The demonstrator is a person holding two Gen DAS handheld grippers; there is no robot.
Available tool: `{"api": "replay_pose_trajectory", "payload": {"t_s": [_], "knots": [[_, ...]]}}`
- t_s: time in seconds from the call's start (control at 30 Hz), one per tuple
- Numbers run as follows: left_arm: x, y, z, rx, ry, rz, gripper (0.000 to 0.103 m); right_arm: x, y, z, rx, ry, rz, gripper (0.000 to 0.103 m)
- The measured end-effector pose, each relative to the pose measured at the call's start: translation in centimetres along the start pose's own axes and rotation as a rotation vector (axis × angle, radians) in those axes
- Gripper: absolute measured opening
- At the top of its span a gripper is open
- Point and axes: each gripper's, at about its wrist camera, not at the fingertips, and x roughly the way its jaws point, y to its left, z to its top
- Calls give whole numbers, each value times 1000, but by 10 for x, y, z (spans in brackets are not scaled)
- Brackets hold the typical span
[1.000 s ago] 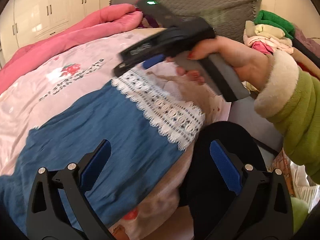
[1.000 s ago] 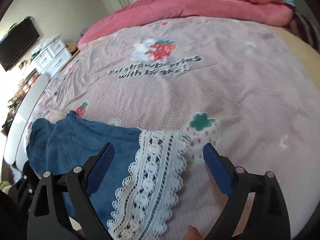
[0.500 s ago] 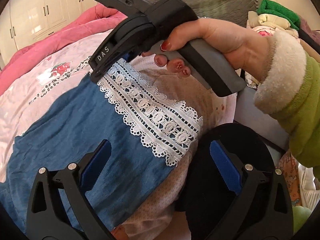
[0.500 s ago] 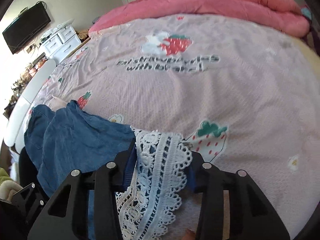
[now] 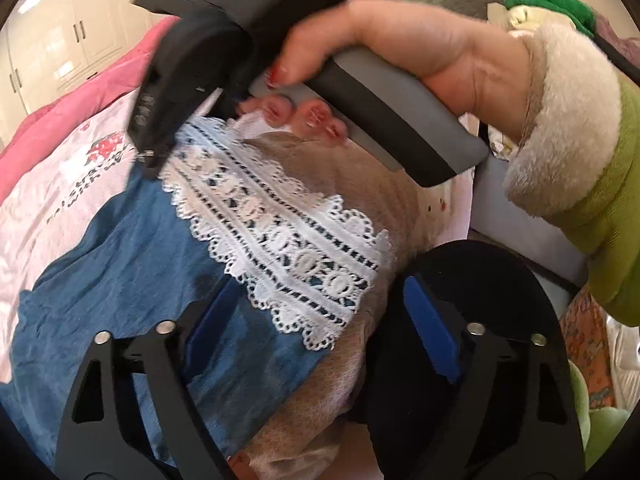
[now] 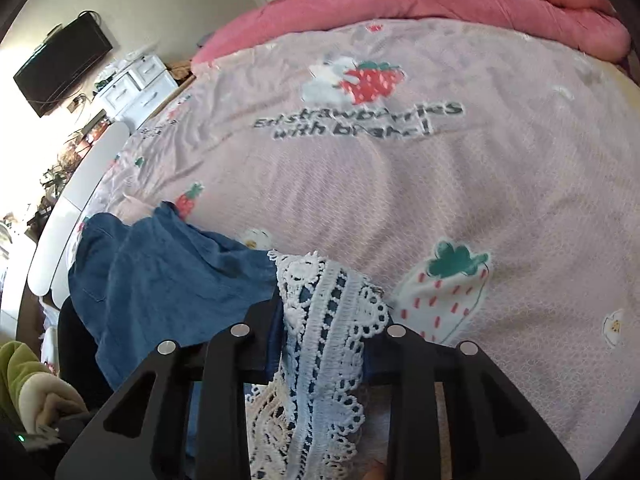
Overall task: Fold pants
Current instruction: 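Grasp the lace hem with the right gripper while the left gripper grasps the lace too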
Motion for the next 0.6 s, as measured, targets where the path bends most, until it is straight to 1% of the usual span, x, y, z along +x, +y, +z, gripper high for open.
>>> {"api": "replay_pose_trajectory", "payload": {"t_s": [0.07, 0.1, 0.17, 0.2, 0.33, 0.37, 0.47, 0.57, 0.6], "knots": [[4, -4, 3, 11, 2, -3, 65, 0, 2, 2, -13, 3, -7, 28], [6, -7, 4, 28, 3, 7, 63, 0, 2, 2, -14, 6, -14, 28], [13, -13, 5, 65, 13, 45, 55, 1, 1, 3, -13, 12, -17, 28], [15, -15, 5, 67, 14, 54, 55, 1, 0, 2, -12, 13, -21, 28], [20, -22, 2, 97, 12, 101, 46, 2, -2, 1, 0, 10, -14, 28], [20, -23, 3, 102, 12, 106, 40, 2, -3, 1, 0, 12, -15, 28], [16, -24, 3, 102, 9, 100, 27, 4, -4, 0, 7, 17, -18, 28], [12, -24, 4, 92, 5, 79, 20, 2, -5, 0, 20, 16, -18, 28], [9, -23, 4, 84, 4, 73, 19, 1, -4, 0, 20, 13, -21, 28]]}}
